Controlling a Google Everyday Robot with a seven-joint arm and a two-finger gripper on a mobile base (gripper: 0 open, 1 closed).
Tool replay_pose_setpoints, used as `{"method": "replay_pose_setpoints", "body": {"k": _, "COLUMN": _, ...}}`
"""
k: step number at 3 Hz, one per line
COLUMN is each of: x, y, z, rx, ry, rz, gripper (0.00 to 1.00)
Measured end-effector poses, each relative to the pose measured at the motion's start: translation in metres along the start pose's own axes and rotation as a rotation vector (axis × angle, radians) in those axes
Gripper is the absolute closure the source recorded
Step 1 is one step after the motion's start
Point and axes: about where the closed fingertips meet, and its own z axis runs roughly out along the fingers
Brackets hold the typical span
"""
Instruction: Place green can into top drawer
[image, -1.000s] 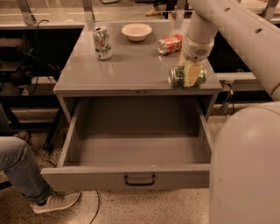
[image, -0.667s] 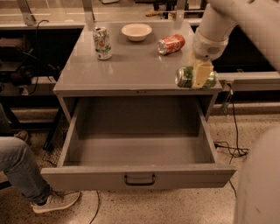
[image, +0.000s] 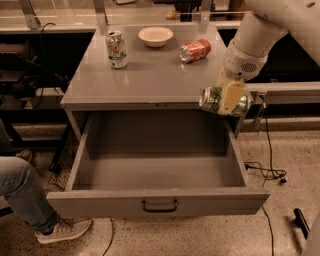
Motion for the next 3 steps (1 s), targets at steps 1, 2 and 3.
{"method": "replay_pose_setpoints", "body": {"k": 1, "x": -0.004, "y": 0.015, "z": 0.032, "rx": -0.056, "ry": -0.002, "rz": 0.013, "gripper": 1.0}}
{"method": "replay_pose_setpoints", "body": {"k": 2, "x": -0.015, "y": 0.045, "z": 0.079, "rx": -0.12, "ry": -0.035, "rz": 0.053, "gripper": 1.0}}
{"method": "replay_pose_setpoints", "body": {"k": 3, "x": -0.039, "y": 0.075, "z": 0.132, "rx": -0.166, "ry": -0.079, "rz": 0.085, "gripper": 1.0}}
